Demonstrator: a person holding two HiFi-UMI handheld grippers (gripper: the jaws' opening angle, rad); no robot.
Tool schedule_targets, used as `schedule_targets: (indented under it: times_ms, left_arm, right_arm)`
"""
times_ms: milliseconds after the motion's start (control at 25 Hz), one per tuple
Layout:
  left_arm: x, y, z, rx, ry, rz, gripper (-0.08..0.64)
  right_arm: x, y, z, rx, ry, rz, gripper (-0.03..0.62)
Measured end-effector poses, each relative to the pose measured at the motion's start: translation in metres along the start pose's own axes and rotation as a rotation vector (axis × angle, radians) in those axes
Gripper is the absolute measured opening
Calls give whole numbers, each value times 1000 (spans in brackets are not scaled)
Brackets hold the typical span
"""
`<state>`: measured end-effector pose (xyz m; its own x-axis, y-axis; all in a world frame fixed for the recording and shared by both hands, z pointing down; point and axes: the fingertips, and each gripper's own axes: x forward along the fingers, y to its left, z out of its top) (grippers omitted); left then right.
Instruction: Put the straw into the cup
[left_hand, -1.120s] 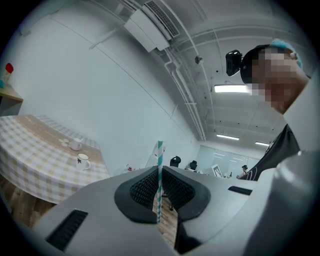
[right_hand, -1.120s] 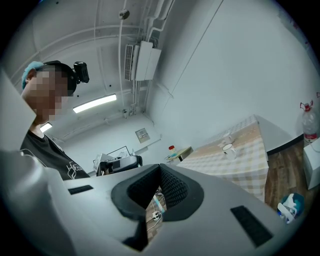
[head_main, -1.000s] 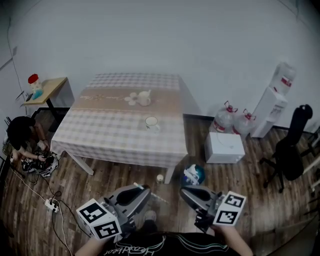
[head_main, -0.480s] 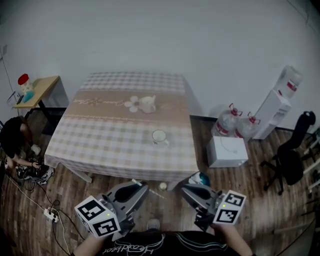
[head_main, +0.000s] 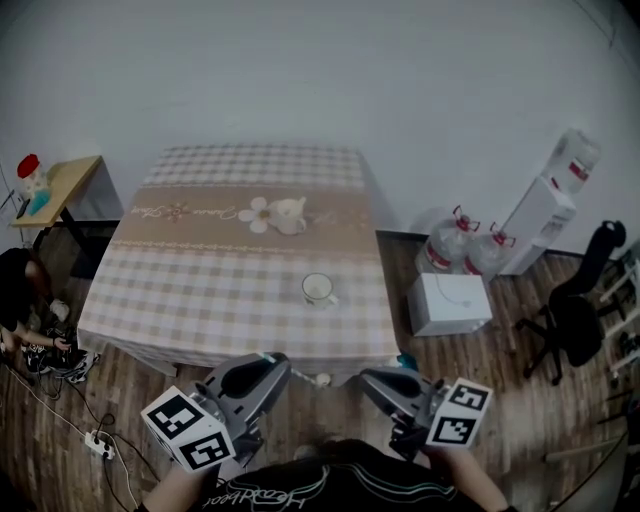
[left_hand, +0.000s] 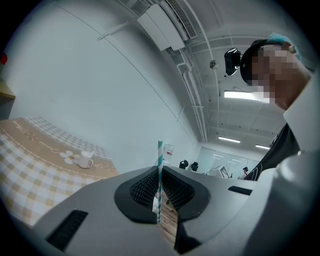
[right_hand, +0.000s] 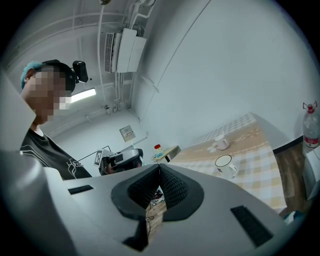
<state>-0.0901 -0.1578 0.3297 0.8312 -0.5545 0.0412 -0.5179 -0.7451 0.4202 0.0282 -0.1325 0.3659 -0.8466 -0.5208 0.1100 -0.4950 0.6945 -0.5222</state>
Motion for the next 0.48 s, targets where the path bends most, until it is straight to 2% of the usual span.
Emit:
schedule_targets:
  times_ms: [200, 480]
  left_arm:
    - [10, 18, 9, 18, -2, 17, 18]
    - [45, 46, 29, 24, -26, 54, 18]
  right_arm:
    - [12, -13, 12, -1, 5, 8, 12]
    - [26, -53, 38, 0, 5, 37, 12]
